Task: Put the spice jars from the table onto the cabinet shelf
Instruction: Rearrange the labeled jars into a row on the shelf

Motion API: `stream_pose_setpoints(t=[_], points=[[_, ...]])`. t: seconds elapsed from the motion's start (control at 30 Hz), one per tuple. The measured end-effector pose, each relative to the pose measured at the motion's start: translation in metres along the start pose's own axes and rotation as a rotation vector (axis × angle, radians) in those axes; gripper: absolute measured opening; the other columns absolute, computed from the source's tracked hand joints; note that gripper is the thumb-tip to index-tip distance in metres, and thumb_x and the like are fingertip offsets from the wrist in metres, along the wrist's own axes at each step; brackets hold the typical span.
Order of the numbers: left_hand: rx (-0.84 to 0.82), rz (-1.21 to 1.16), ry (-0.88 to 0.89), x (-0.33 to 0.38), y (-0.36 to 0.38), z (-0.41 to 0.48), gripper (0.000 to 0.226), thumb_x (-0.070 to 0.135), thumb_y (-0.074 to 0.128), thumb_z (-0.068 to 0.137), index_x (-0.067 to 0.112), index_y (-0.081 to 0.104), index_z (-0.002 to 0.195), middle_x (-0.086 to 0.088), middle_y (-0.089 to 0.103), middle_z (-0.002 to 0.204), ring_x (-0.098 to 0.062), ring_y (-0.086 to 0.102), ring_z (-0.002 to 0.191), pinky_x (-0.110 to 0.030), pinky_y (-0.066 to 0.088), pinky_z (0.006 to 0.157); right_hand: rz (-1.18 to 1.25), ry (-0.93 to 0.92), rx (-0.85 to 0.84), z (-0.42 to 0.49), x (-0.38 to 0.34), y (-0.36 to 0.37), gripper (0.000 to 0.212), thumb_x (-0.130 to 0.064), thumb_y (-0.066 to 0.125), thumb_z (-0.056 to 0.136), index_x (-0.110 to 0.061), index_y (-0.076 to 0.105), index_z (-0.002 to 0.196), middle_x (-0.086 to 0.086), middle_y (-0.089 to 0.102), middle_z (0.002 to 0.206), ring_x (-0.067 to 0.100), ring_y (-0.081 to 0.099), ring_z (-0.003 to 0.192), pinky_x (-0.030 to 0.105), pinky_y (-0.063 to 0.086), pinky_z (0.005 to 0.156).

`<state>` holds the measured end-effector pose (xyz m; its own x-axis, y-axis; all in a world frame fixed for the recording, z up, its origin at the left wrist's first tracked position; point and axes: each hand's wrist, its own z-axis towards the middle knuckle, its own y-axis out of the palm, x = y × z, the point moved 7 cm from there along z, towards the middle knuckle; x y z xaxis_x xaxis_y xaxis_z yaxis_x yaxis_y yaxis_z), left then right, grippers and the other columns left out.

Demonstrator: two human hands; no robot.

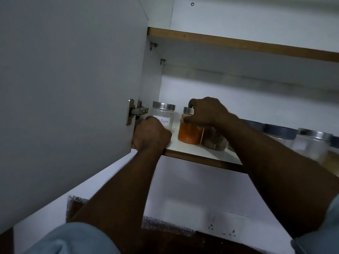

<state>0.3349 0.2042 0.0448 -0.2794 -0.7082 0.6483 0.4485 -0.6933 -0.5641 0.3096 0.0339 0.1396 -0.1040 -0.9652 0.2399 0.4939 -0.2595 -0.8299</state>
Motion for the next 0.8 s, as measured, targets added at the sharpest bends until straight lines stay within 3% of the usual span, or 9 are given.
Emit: stream_pose_setpoints(t=[0.1, 0.17, 0.23, 0.3, 0.4, 0.47, 0.6, 0.7, 0.8], points=[[-0.021, -0.005, -0.004, -0.001, 0.003, -0.005, 0.054, 0.038, 0.081, 0.079, 0.011, 0.062, 0.123, -0.008, 0.068, 0.120, -0.030, 0.066, 0.112, -0.031, 0.049, 0.072, 0.194, 0.003, -0.116, -0.006, 0.000, 0.004, 0.063, -0.039, 0.070, 0.083, -0.026, 0.049, 0.141, 0.007, 0.061, 0.136, 0.028, 0.058, 0.118, 0.038, 0.050, 0.096], [-0.030, -0.013, 0.001, 0.000, 0.004, -0.008, 0.054, 0.038, 0.081, 0.080, 0.011, 0.063, 0.123, -0.008, 0.069, 0.119, -0.029, 0.066, 0.111, -0.031, 0.049, 0.073, 0.218, -0.005, -0.167, -0.008, 0.000, -0.001, 0.065, -0.031, 0.072, 0.079, -0.029, 0.048, 0.140, 0.006, 0.060, 0.137, 0.026, 0.057, 0.118, 0.041, 0.051, 0.098], [-0.031, -0.025, 0.002, 0.003, 0.002, -0.009, 0.054, 0.038, 0.081, 0.079, 0.011, 0.063, 0.122, -0.008, 0.069, 0.119, -0.029, 0.067, 0.110, -0.031, 0.048, 0.072, 0.225, 0.001, -0.175, -0.005, 0.003, -0.006, 0.062, -0.036, 0.073, 0.079, -0.034, 0.049, 0.137, 0.006, 0.060, 0.136, 0.026, 0.057, 0.118, 0.041, 0.051, 0.097], [-0.026, -0.027, -0.007, 0.003, 0.000, -0.009, 0.053, 0.038, 0.082, 0.079, 0.011, 0.063, 0.121, -0.008, 0.069, 0.118, -0.029, 0.067, 0.109, -0.031, 0.050, 0.072, 0.227, 0.020, -0.166, -0.005, 0.003, -0.006, 0.059, -0.056, 0.071, 0.081, -0.033, 0.050, 0.131, 0.006, 0.062, 0.131, 0.026, 0.058, 0.114, 0.040, 0.051, 0.094], [-0.029, -0.028, -0.021, 0.001, 0.000, -0.010, 0.055, 0.038, 0.083, 0.079, 0.012, 0.062, 0.122, -0.008, 0.069, 0.120, -0.029, 0.067, 0.111, -0.030, 0.046, 0.069, 0.015, 0.012, -0.053, -0.005, -0.006, -0.003, 0.074, -0.075, 0.065, 0.079, -0.024, 0.049, 0.129, 0.008, 0.066, 0.120, 0.027, 0.062, 0.106, 0.041, 0.051, 0.090], [-0.029, -0.032, -0.018, 0.002, -0.001, -0.009, 0.056, 0.039, 0.083, 0.078, 0.012, 0.061, 0.122, -0.008, 0.069, 0.121, -0.029, 0.067, 0.112, -0.030, 0.044, 0.069, -0.015, -0.011, -0.012, -0.004, -0.010, -0.001, 0.069, -0.064, 0.071, 0.081, -0.020, 0.049, 0.130, 0.009, 0.066, 0.120, 0.028, 0.062, 0.105, 0.040, 0.051, 0.088], [-0.013, -0.036, -0.004, 0.008, -0.003, -0.007, 0.055, 0.038, 0.083, 0.078, 0.012, 0.062, 0.122, -0.008, 0.069, 0.120, -0.029, 0.067, 0.111, -0.029, 0.044, 0.068, 0.294, -0.015, -0.127, 0.003, 0.002, -0.008, 0.059, -0.029, 0.081, 0.077, -0.023, 0.049, 0.126, 0.005, 0.061, 0.126, 0.026, 0.059, 0.110, 0.035, 0.051, 0.084], [-0.012, -0.032, -0.001, 0.008, -0.002, -0.008, 0.053, 0.038, 0.082, 0.079, 0.012, 0.063, 0.121, -0.008, 0.070, 0.120, -0.028, 0.067, 0.111, -0.028, 0.044, 0.069, 0.312, -0.011, -0.073, 0.004, 0.005, -0.008, 0.071, -0.045, 0.080, 0.080, -0.020, 0.047, 0.138, 0.006, 0.059, 0.135, 0.026, 0.057, 0.120, 0.037, 0.051, 0.092], [-0.013, -0.027, -0.004, 0.006, -0.002, -0.007, 0.055, 0.039, 0.083, 0.079, 0.012, 0.063, 0.122, -0.008, 0.069, 0.121, -0.028, 0.067, 0.111, -0.030, 0.047, 0.071, 0.184, 0.006, -0.077, 0.008, 0.003, -0.001, 0.072, -0.057, 0.073, 0.084, -0.018, 0.050, 0.141, 0.008, 0.062, 0.135, 0.025, 0.059, 0.116, 0.040, 0.052, 0.095]])
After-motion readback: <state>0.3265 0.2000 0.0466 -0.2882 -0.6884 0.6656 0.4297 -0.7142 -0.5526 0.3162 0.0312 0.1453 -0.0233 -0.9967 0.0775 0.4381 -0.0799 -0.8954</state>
